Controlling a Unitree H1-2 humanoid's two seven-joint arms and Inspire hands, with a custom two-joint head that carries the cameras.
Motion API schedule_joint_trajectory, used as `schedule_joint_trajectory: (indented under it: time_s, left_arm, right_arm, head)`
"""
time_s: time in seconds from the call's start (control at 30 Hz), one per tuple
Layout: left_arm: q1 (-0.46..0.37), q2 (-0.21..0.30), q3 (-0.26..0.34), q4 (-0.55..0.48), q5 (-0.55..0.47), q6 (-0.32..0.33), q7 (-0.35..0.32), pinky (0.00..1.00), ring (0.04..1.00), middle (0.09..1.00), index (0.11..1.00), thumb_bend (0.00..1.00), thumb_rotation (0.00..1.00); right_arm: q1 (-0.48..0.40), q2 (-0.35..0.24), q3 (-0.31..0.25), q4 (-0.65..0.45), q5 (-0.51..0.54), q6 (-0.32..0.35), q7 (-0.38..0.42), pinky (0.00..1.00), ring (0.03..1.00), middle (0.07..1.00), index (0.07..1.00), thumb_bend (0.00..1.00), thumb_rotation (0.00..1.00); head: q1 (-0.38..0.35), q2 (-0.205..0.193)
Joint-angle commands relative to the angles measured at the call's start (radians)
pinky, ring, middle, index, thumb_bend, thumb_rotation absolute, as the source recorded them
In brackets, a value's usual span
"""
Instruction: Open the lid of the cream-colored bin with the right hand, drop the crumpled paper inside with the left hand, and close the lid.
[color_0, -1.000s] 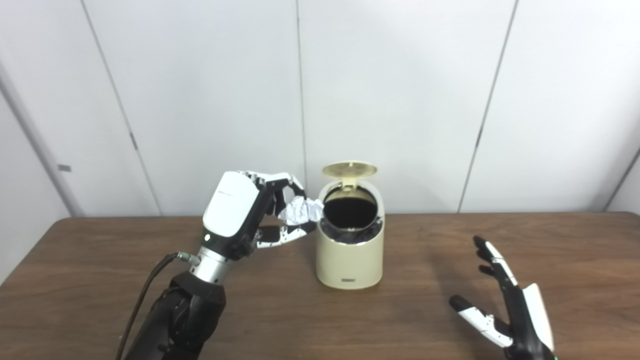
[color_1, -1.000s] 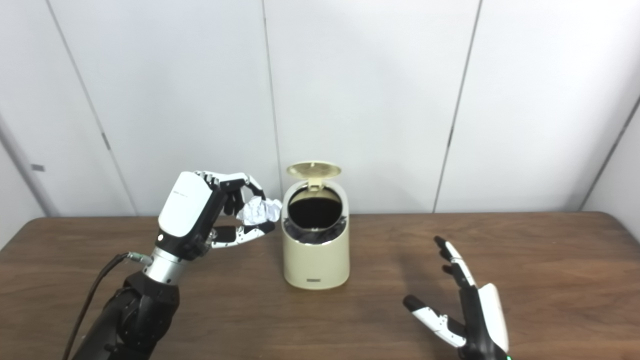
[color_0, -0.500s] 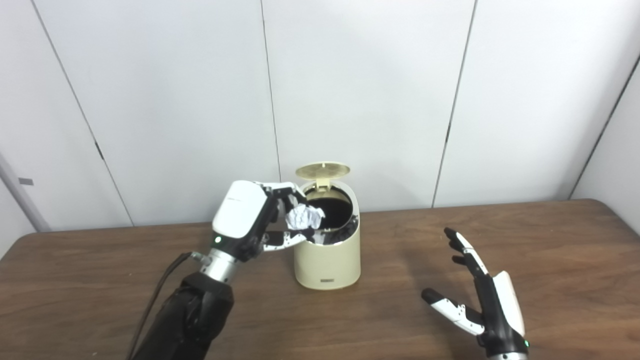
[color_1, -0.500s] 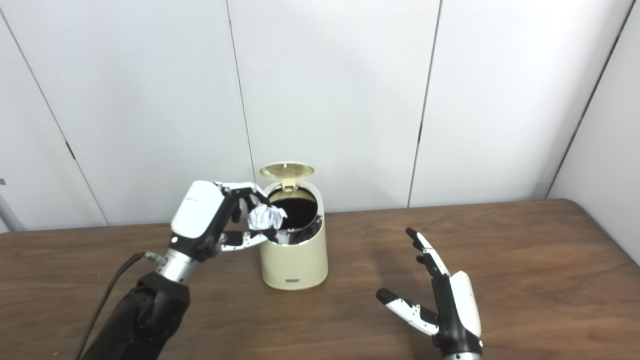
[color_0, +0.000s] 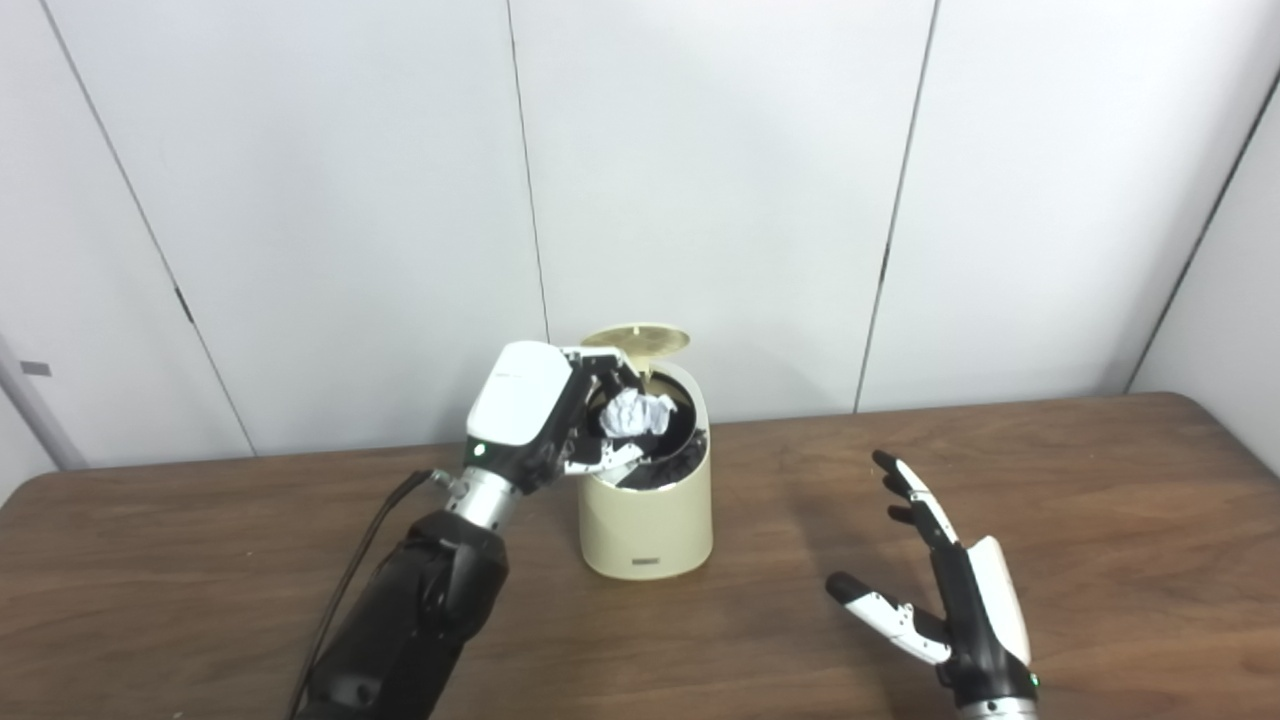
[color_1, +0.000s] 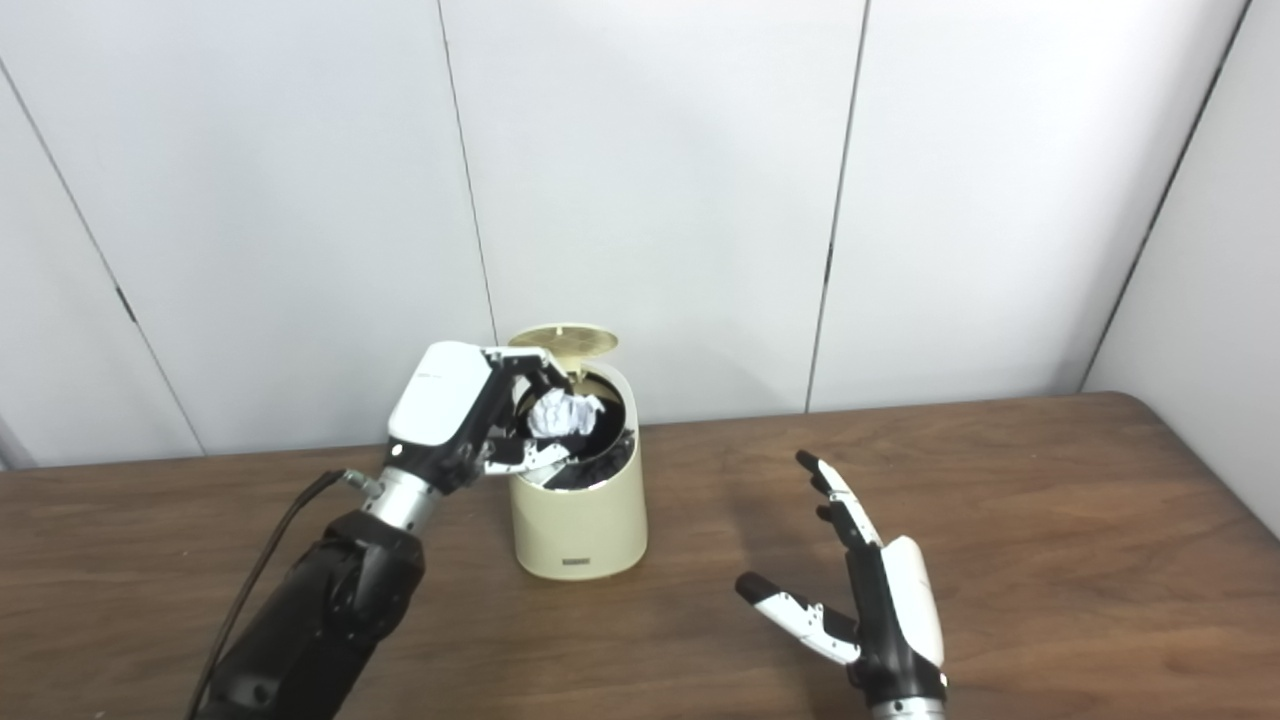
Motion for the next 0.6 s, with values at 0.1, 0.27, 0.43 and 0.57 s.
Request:
schedule_joint_trajectory:
  time_s: [0.1,0.27,0.43,0.57]
  left_arm:
    - [-0.072,0.008,-0.010,0.043,0.003,0.013,0.042,0.13,0.172,0.448,0.492,0.52,0.00]
    - [-0.082,0.013,-0.020,0.056,0.001,0.026,0.049,0.12,0.167,0.443,0.493,0.52,0.00]
    - [-0.073,0.012,-0.019,0.036,-0.012,0.045,0.031,0.14,0.187,0.448,0.495,0.52,0.00]
    - [-0.062,0.015,-0.016,0.005,-0.034,0.054,0.001,0.16,0.214,0.441,0.500,0.52,0.00]
  right_arm:
    - [0.019,0.078,0.042,0.041,0.004,-0.009,-0.018,0.79,0.879,0.911,0.905,0.73,0.80]
    - [0.021,0.079,0.041,0.036,0.003,-0.006,-0.015,0.78,0.875,0.909,0.900,0.74,0.80]
    - [0.025,0.077,0.040,0.031,0.013,-0.005,-0.007,0.78,0.879,0.909,0.901,0.74,0.79]
    - [0.028,0.075,0.039,0.025,0.013,-0.001,-0.003,0.79,0.880,0.911,0.903,0.75,0.81]
  head:
    - [0.000,0.001]
    - [0.002,0.003]
    - [0.005,0.005]
    - [0.008,0.009]
